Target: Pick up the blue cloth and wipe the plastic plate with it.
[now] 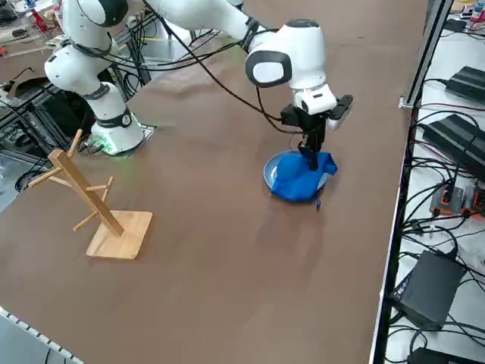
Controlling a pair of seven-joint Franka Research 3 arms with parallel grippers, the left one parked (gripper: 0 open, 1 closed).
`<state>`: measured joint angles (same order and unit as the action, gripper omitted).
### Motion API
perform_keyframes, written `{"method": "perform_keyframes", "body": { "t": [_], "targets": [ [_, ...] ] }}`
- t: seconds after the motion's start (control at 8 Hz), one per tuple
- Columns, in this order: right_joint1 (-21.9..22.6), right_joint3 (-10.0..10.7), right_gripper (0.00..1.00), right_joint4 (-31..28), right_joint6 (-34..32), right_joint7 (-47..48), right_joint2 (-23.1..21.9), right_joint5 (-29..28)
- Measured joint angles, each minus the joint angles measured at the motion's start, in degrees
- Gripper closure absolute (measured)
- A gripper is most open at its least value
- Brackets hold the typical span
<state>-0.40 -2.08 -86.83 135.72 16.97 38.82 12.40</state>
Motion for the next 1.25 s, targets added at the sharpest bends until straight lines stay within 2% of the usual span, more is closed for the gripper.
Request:
{"method": "perform_keyframes", "body": {
  "t": [0.25,0.62,1.25],
  "targets": [
    [0.4,-0.1,0.92,0.0,-2.3,1.4,0.5,-2.7],
    [0.3,-0.2,0.92,0.4,-6.7,3.0,-0.4,-3.7],
    [-1.1,-0.1,0.92,-5.2,3.4,4.4,2.5,-4.8]
  ]
}}
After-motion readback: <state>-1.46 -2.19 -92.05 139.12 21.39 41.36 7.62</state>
